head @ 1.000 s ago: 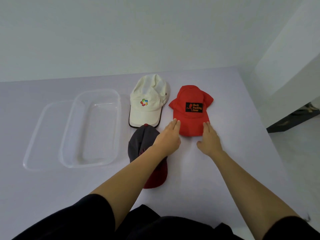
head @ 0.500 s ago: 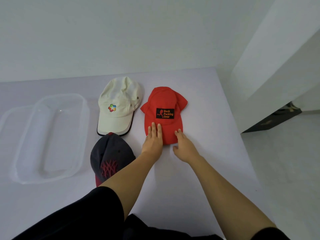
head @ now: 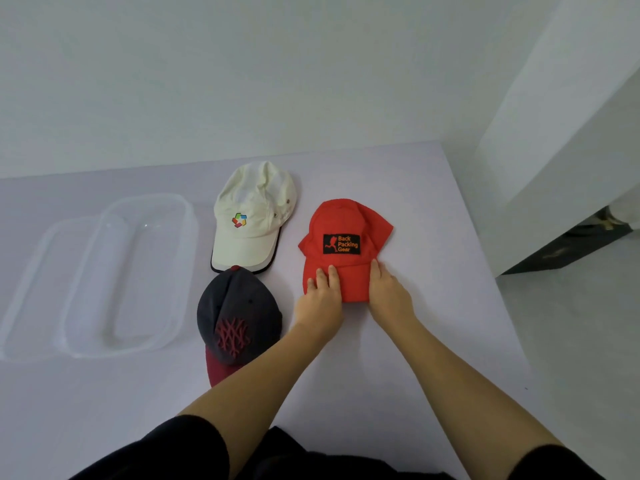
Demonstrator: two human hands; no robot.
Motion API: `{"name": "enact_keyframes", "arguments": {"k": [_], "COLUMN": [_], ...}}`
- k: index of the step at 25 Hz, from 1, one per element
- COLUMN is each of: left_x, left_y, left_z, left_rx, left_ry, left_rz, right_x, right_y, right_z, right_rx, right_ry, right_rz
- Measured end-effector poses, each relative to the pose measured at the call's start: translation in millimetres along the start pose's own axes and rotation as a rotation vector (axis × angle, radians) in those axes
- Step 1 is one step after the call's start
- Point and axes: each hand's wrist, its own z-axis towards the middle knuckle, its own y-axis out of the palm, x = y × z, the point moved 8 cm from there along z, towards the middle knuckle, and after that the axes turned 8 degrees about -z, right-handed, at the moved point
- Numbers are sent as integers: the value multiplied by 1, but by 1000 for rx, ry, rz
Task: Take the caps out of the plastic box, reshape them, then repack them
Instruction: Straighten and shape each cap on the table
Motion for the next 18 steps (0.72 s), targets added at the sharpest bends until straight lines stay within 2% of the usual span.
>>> {"name": "enact_keyframes", "arguments": {"k": [4, 8, 13, 16, 18], "left_x": [-16, -2, -11, -3, -2], "left_y": [-23, -37, -59, -58, -63], "left_z": [-3, -23, -41, -55, -63], "left_rx": [107, 155, 307, 282, 267], "left_ry": [-71, -15, -72, -89, -85], "left_rz": [-149, -150, -543, -796, -831], "right_x": [-13, -16, -24, -34, -37], "right_y": [-18, -42, -56, -72, -77], "right_z": [-10, -24, -48, -60, -67], "right_rx": [112, 234, 266, 324, 331], "right_ry": [-69, -80, -119, -99, -114], "right_rz": [-14, -23, 204, 402, 418]}}
